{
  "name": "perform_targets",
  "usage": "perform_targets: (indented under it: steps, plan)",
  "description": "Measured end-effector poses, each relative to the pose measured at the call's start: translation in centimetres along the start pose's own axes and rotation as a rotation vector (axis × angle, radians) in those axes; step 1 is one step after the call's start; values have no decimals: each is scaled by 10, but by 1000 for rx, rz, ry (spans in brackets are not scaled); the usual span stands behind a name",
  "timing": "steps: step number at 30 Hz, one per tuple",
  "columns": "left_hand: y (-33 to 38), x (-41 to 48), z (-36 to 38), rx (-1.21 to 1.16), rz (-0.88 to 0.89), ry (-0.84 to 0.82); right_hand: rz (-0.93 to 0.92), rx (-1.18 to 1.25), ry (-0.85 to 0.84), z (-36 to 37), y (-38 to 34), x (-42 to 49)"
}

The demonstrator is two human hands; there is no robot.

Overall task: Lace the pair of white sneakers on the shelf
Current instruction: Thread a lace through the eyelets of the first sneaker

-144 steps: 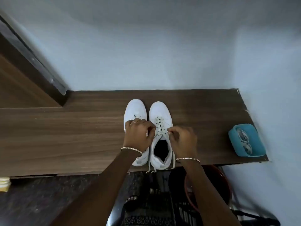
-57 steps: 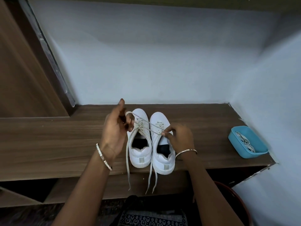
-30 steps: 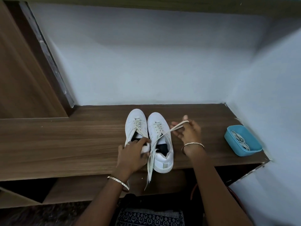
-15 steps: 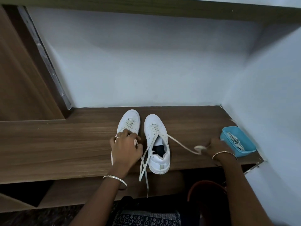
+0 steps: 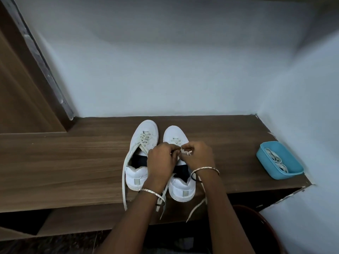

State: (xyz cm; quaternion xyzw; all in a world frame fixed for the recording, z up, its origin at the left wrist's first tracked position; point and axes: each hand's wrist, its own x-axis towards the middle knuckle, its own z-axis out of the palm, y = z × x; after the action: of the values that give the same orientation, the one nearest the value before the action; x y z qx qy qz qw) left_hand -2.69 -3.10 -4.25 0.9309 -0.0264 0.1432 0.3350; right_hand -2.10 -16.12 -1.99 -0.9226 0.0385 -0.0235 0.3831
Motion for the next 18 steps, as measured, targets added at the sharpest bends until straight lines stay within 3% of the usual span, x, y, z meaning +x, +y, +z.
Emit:
perform_targets:
  steps: [8, 13, 18]
  plan:
    - [-8, 5, 7, 268, 147, 11, 42, 80, 27, 1, 12, 5]
    - [-11, 1, 21, -234, -81, 106, 167, 330, 218, 13, 21, -6]
    - [-15, -4, 31, -828, -355, 57, 218, 484, 291, 22, 26, -8]
